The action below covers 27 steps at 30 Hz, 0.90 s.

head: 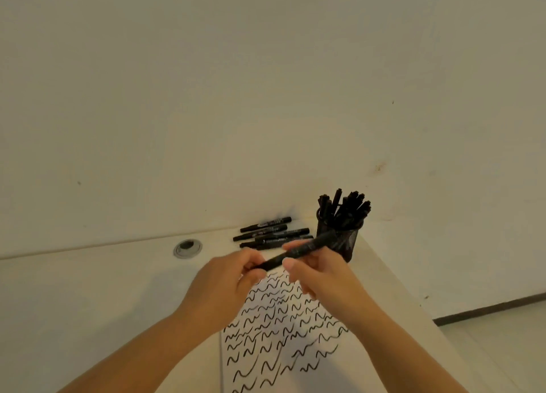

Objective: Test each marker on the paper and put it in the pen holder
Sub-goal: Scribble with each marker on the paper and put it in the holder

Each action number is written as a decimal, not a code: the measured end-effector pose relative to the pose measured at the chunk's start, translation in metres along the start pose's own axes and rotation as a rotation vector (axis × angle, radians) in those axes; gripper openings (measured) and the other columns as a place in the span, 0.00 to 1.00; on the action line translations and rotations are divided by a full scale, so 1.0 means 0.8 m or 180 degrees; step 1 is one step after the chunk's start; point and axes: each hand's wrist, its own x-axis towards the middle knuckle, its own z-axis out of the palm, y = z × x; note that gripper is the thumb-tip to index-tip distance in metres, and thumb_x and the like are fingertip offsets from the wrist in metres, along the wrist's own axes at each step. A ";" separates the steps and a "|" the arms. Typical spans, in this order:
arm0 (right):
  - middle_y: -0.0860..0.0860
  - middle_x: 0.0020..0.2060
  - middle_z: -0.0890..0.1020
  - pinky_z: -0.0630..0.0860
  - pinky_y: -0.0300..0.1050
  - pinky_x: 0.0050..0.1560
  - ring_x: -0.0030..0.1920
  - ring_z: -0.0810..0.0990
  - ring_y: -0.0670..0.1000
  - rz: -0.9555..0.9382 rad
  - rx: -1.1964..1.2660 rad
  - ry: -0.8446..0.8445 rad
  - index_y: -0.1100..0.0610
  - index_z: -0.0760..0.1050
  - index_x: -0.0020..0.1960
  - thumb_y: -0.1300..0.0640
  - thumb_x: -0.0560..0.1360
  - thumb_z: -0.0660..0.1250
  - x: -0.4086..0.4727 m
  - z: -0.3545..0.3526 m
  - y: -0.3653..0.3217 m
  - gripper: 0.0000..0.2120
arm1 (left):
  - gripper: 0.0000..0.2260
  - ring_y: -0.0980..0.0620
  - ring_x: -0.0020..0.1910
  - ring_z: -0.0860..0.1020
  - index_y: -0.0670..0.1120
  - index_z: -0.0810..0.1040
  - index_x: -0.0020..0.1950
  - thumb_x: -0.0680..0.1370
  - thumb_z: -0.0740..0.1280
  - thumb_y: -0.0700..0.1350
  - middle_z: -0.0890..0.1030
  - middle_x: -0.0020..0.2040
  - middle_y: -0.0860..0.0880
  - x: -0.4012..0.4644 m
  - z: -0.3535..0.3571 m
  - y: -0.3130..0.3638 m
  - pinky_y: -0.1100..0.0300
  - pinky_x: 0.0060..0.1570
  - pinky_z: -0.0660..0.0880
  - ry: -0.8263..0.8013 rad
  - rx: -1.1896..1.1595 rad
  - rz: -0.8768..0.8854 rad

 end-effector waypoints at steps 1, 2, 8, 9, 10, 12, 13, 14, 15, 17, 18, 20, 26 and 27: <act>0.50 0.30 0.79 0.69 0.33 0.27 0.26 0.73 0.42 0.0055 0.0343 -0.0026 0.50 0.77 0.47 0.51 0.72 0.68 -0.011 0.007 0.002 0.05 | 0.03 0.63 0.41 0.76 0.62 0.70 0.47 0.77 0.61 0.52 0.77 0.40 0.62 -0.013 0.001 0.004 0.68 0.39 0.71 0.0008 0.0062 0.0093; 0.50 0.28 0.78 0.67 0.34 0.25 0.25 0.72 0.44 0.0164 0.0709 -0.0001 0.55 0.77 0.44 0.51 0.72 0.67 -0.022 0.015 0.005 0.07 | 0.03 0.63 0.42 0.74 0.62 0.68 0.47 0.77 0.60 0.53 0.75 0.41 0.64 -0.025 0.003 0.007 0.70 0.39 0.69 0.0025 0.0159 0.0200; 0.54 0.22 0.74 0.65 0.39 0.21 0.21 0.69 0.49 0.0961 0.1999 0.0110 0.63 0.74 0.39 0.55 0.77 0.60 -0.064 0.045 0.011 0.14 | 0.15 0.63 0.31 0.68 0.51 0.75 0.45 0.79 0.52 0.55 0.74 0.38 0.58 -0.073 0.011 0.020 0.74 0.29 0.60 0.0052 0.1079 0.0806; 0.54 0.21 0.73 0.65 0.39 0.21 0.20 0.68 0.49 0.1024 0.2128 0.0109 0.63 0.74 0.38 0.56 0.77 0.60 -0.069 0.046 0.011 0.14 | 0.20 0.60 0.27 0.68 0.50 0.76 0.41 0.80 0.48 0.55 0.75 0.34 0.56 -0.078 0.011 0.024 0.71 0.26 0.61 0.0150 0.1371 0.0938; 0.55 0.21 0.72 0.64 0.39 0.20 0.20 0.67 0.49 0.1067 0.2207 0.0099 0.63 0.74 0.36 0.57 0.77 0.59 -0.074 0.046 0.012 0.14 | 0.24 0.58 0.24 0.69 0.49 0.76 0.37 0.80 0.45 0.55 0.75 0.31 0.55 -0.084 0.012 0.027 0.68 0.24 0.60 0.0337 0.1598 0.1077; 0.56 0.19 0.71 0.61 0.38 0.19 0.18 0.65 0.49 0.1070 0.2198 0.0054 0.63 0.74 0.33 0.59 0.75 0.58 -0.082 0.041 0.011 0.15 | 0.25 0.56 0.21 0.67 0.49 0.75 0.34 0.81 0.44 0.53 0.74 0.27 0.55 -0.098 0.013 0.032 0.67 0.23 0.58 0.0511 0.1712 0.1184; 0.56 0.19 0.70 0.60 0.37 0.19 0.18 0.64 0.49 0.1044 0.2166 0.0023 0.62 0.74 0.31 0.60 0.75 0.58 -0.086 0.037 0.011 0.16 | 0.25 0.56 0.21 0.67 0.49 0.74 0.34 0.81 0.44 0.53 0.73 0.26 0.55 -0.105 0.014 0.034 0.67 0.21 0.58 0.0483 0.1656 0.1147; 0.56 0.18 0.70 0.59 0.36 0.19 0.17 0.63 0.49 0.1012 0.2126 -0.0007 0.62 0.75 0.29 0.61 0.74 0.58 -0.090 0.033 0.011 0.16 | 0.24 0.56 0.20 0.66 0.50 0.73 0.34 0.80 0.44 0.54 0.72 0.26 0.55 -0.111 0.014 0.037 0.66 0.19 0.59 0.0394 0.1567 0.1075; 0.56 0.17 0.70 0.59 0.36 0.19 0.17 0.62 0.49 0.0976 0.2074 -0.0030 0.61 0.75 0.27 0.62 0.73 0.58 -0.094 0.029 0.012 0.17 | 0.24 0.57 0.20 0.66 0.50 0.71 0.34 0.80 0.43 0.55 0.71 0.25 0.56 -0.116 0.014 0.043 0.66 0.18 0.59 0.0248 0.1434 0.0963; 0.56 0.16 0.69 0.59 0.35 0.19 0.16 0.62 0.49 0.0899 0.1931 -0.0056 0.60 0.74 0.26 0.63 0.72 0.58 -0.101 0.027 0.014 0.17 | 0.22 0.58 0.22 0.64 0.54 0.67 0.35 0.79 0.40 0.60 0.67 0.26 0.58 -0.120 0.017 0.051 0.69 0.23 0.56 -0.0120 0.1037 0.0753; 0.56 0.16 0.69 0.59 0.34 0.19 0.16 0.62 0.49 0.0861 0.1875 -0.0056 0.60 0.74 0.25 0.63 0.72 0.58 -0.102 0.027 0.015 0.18 | 0.21 0.58 0.25 0.65 0.55 0.64 0.35 0.78 0.40 0.62 0.66 0.27 0.57 -0.121 0.021 0.051 0.67 0.24 0.56 -0.0256 0.0736 0.0666; 0.55 0.15 0.68 0.58 0.32 0.19 0.14 0.61 0.49 0.0784 0.1923 0.0180 0.58 0.73 0.22 0.64 0.71 0.58 -0.100 0.018 0.018 0.19 | 0.18 0.58 0.27 0.66 0.56 0.64 0.32 0.78 0.47 0.60 0.68 0.26 0.57 -0.123 0.030 0.043 0.66 0.27 0.58 -0.0574 -0.0036 0.0445; 0.53 0.17 0.69 0.59 0.39 0.21 0.18 0.63 0.49 0.0580 0.1393 0.1532 0.59 0.74 0.27 0.63 0.73 0.59 -0.084 -0.080 0.064 0.16 | 0.19 0.56 0.26 0.65 0.53 0.71 0.30 0.75 0.56 0.62 0.67 0.23 0.54 -0.103 0.010 -0.006 0.63 0.31 0.65 -0.0544 -0.1589 -0.0619; 0.51 0.19 0.72 0.63 0.40 0.23 0.21 0.67 0.49 0.0614 0.1058 0.1457 0.59 0.75 0.31 0.61 0.75 0.59 -0.085 -0.079 0.075 0.14 | 0.17 0.57 0.27 0.68 0.55 0.72 0.31 0.74 0.54 0.61 0.70 0.24 0.54 -0.102 0.016 -0.008 0.63 0.32 0.67 -0.0447 -0.1363 -0.0501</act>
